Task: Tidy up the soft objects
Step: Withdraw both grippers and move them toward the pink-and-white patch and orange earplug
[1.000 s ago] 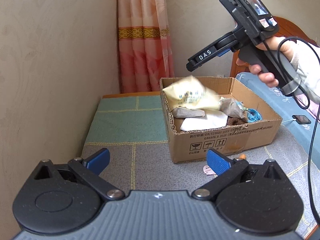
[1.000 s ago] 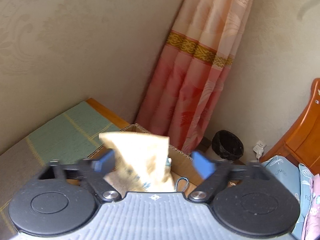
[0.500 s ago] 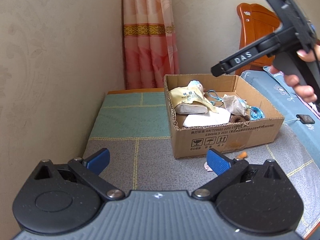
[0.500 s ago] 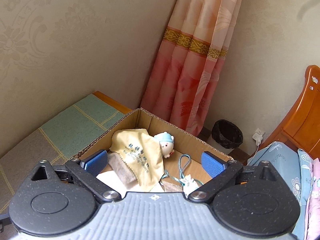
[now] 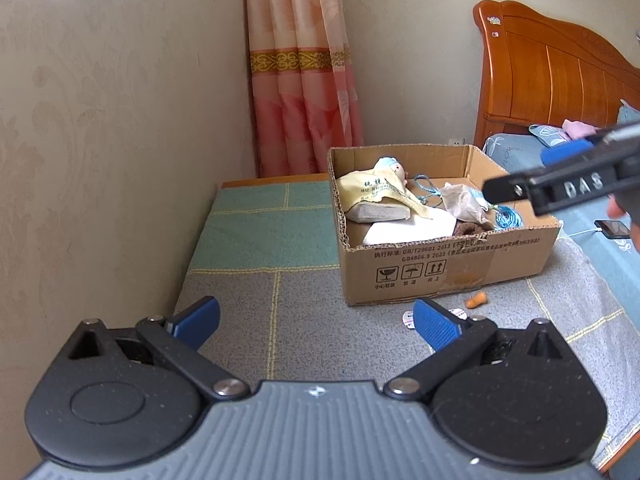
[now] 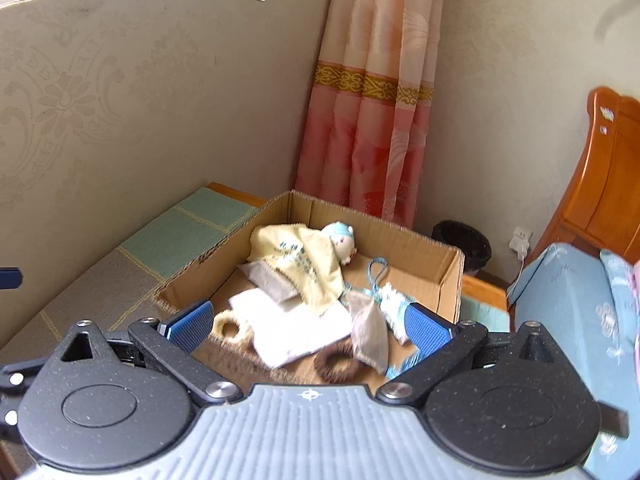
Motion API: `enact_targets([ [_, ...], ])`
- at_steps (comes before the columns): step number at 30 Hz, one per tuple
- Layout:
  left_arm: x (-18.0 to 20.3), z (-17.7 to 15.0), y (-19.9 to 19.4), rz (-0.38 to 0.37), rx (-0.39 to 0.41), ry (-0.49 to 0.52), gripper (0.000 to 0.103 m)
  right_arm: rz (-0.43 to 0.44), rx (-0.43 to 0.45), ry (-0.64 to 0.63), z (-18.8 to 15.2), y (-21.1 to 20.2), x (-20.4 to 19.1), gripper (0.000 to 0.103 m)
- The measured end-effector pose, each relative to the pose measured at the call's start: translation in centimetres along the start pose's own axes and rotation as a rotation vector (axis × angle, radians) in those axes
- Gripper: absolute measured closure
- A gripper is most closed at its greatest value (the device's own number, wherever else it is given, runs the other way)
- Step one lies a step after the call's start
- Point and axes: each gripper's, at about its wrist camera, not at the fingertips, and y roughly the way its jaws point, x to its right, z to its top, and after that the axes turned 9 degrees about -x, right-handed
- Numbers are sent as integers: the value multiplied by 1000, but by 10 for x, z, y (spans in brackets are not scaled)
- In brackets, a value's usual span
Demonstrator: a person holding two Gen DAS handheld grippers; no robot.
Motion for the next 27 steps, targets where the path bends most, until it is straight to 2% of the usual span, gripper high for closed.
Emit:
enact_targets([
  [5, 4, -3, 5, -9, -14, 9, 1, -39, -12, 67, -40, 5, -4, 0],
  [11, 6, -5, 15, -24, -38, 12, 1, -98, -87, 134, -75, 39, -8, 0],
  [27, 5, -4, 46, -43, -115, 12, 1, -124, -159, 215, -87, 96, -3, 0],
])
